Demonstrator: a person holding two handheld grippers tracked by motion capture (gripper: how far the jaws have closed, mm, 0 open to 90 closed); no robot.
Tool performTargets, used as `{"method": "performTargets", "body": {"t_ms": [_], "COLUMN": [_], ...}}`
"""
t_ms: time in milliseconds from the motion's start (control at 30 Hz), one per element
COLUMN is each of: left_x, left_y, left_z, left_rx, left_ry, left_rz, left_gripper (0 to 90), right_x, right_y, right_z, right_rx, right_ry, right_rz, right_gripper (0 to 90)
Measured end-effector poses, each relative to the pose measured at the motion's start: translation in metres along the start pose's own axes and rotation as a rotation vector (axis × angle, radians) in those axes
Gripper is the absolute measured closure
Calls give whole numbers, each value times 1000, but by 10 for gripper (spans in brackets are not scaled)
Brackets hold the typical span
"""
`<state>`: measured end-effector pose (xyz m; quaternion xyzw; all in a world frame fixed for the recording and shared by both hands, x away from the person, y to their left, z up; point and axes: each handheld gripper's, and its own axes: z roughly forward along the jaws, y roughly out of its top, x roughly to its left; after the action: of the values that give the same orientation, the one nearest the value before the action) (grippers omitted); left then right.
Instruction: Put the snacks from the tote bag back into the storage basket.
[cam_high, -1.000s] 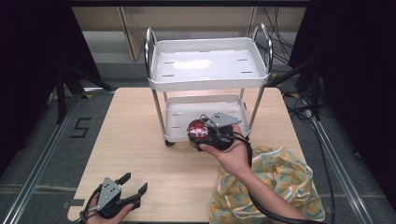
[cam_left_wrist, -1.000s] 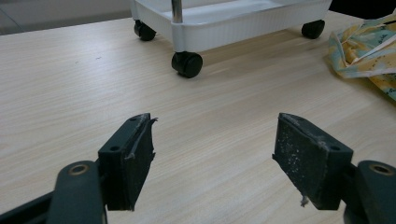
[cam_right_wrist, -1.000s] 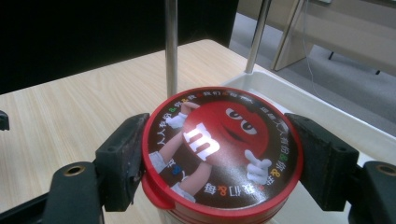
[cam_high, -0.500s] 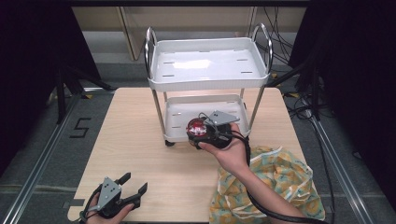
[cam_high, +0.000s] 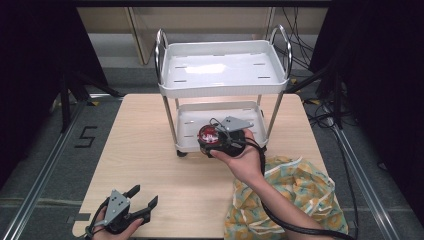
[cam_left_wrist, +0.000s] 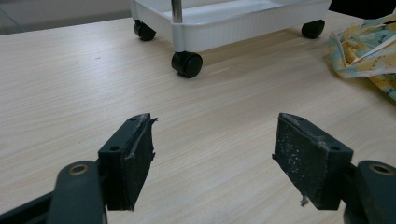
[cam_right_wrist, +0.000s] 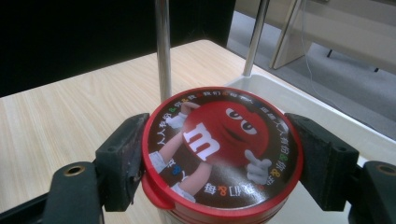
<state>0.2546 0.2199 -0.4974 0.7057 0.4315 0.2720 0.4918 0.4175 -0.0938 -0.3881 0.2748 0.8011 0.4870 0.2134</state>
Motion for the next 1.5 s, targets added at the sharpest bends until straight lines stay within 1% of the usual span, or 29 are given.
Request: {"method": "performTargets", "body": {"t_ms": [67,133,200,300,400,433,467,567,733,933,1000,1033,1100,1167,1200,1233,1267,1333,1400,1467,1500], "left_x": [0,0,0,0,0,0,0,0,0,0,0,0,0,0,0,0,0,0,1,0,0], "left_y": [0,0,0,0,0,0,0,0,0,0,0,0,0,0,0,0,0,0,0,0,0], "left_z": [0,0,0,0,0,0,0,0,0,0,0,0,0,0,0,0,0,0,0,0,0], "left_rx": [1,-1,0,1,-2,-7,1,-1,-4,0,0,-1,0,0,-1,-1,0,1,2,2,0], "left_ry": [1,0,1,0,1,-5,1,1,-1,0,0,0,0,0,0,0,0,0,-1,-1,0], "left_rz": [0,-1,-1,0,-2,-3,0,-1,-4,0,0,-1,-1,0,0,0,0,1,2,2,1], "left_gripper": [278,278,278,278,278,277,278,278,278,278,277,277,277,278,278,278,278,278,278,278,278], "right_x": [0,1,2,1,2,1,1,1,0,0,0,-1,-2,-2,-2,-3,-4,-5,-6,-6,-6], "right_y": [1,2,2,3,3,4,4,4,5,7,7,7,7,6,6,6,6,6,6,6,6], "right_z": [3,3,4,5,6,6,7,8,8,11,13,13,14,15,15,16,17,17,19,19,21], "right_rx": [-12,-3,-4,-6,-6,3,-3,-4,12,8,6,12,11,10,12,17,14,26,19,28,23], "right_ry": [-5,2,-1,2,-3,5,2,1,0,6,10,4,1,-2,-6,-2,-3,-4,-2,0,10], "right_rz": [-2,-1,13,-2,7,-2,0,-1,1,-4,10,-1,-3,4,17,10,12,15,17,21,21], "right_gripper": [268,268,269,268,268,269,268,269,268,269,268,268,269,268,268,268,269,269,269,269,269]}}
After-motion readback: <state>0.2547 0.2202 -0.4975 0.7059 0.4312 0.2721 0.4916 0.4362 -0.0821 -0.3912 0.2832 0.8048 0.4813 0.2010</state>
